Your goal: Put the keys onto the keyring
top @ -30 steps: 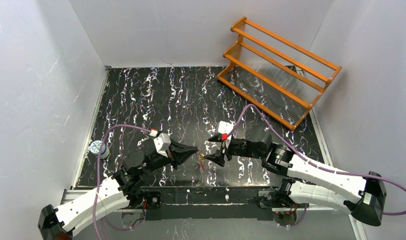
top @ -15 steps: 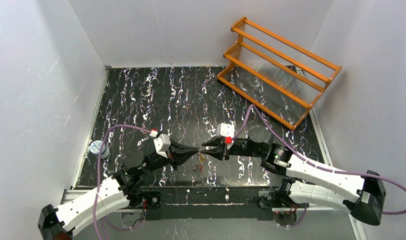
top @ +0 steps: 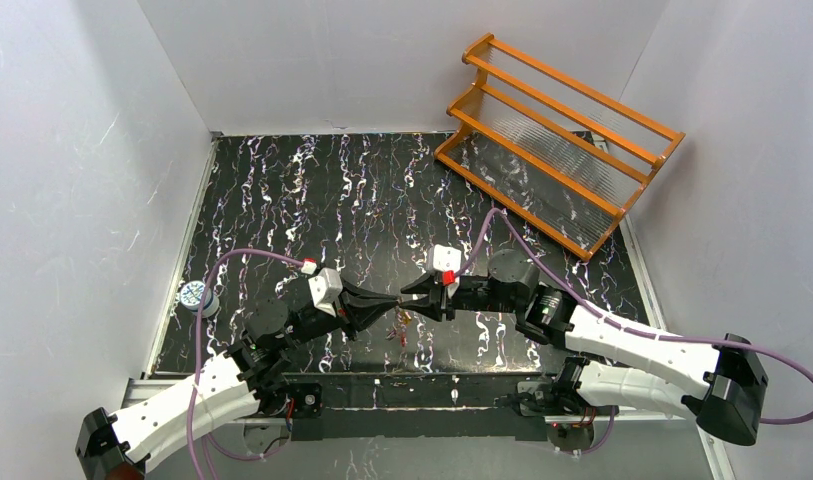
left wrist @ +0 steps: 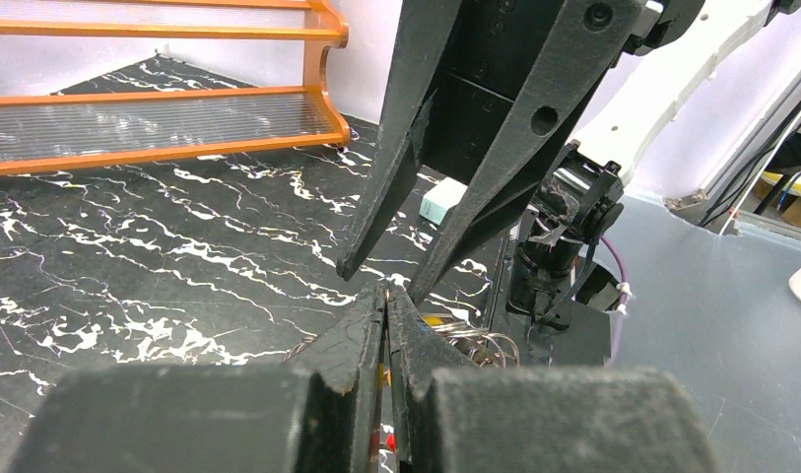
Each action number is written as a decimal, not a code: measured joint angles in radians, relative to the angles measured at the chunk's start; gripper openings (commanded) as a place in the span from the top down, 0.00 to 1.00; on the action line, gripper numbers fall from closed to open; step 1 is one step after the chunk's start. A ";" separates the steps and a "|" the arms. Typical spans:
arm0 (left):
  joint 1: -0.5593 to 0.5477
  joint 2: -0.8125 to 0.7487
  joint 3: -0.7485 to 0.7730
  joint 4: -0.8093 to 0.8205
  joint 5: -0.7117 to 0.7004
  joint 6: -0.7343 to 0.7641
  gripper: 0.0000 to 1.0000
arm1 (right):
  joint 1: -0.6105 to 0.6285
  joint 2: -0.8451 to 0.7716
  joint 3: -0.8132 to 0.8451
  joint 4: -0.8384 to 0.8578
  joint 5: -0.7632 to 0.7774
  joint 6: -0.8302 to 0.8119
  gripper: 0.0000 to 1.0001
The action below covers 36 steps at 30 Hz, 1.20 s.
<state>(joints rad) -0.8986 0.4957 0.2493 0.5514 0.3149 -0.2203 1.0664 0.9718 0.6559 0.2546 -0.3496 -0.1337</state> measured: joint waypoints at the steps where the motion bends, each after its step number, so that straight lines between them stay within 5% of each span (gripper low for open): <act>1: 0.000 0.001 0.000 0.001 0.000 0.000 1.00 | 0.000 0.001 0.000 0.000 -0.002 0.001 0.66; 12: 0.000 0.002 0.000 0.002 0.000 0.002 1.00 | -0.012 0.012 0.000 0.007 -0.032 0.011 0.79; 16: 0.000 0.008 0.000 0.001 -0.003 0.005 1.00 | -0.018 0.020 0.000 0.009 -0.049 0.018 0.99; 26: 0.000 0.011 0.000 0.001 0.004 0.011 1.00 | -0.024 0.015 -0.015 0.028 -0.053 0.016 0.99; 36: 0.000 -0.046 0.027 -0.146 -0.010 0.114 0.72 | -0.025 0.037 0.050 -0.164 -0.058 -0.068 0.99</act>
<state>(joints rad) -0.8989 0.4500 0.2768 0.4057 0.3054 -0.1066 1.0416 1.0092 0.7063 0.0910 -0.4076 -0.2016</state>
